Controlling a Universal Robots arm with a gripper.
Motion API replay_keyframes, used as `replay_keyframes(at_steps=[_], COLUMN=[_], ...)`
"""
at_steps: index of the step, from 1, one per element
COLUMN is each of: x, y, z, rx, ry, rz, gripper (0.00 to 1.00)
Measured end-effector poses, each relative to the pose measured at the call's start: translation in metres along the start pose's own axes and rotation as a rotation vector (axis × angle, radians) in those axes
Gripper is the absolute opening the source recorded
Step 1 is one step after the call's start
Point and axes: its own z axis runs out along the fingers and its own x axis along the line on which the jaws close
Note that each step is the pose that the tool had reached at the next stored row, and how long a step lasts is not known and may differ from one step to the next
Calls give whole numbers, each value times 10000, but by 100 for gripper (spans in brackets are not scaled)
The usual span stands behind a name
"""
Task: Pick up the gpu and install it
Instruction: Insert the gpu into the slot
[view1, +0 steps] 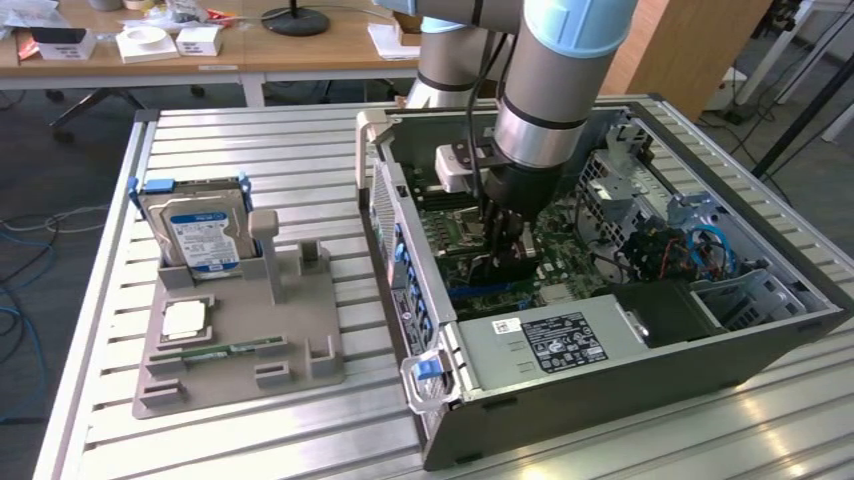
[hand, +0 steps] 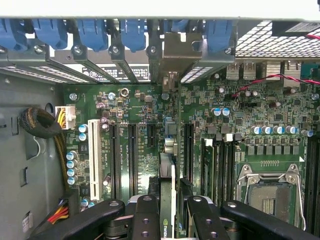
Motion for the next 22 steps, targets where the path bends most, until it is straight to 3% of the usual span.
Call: replay_keyframes(at_steps=[22], x=[-1], y=[3], z=[10], rx=[4], ry=[-7], rz=[0], gripper=[26])
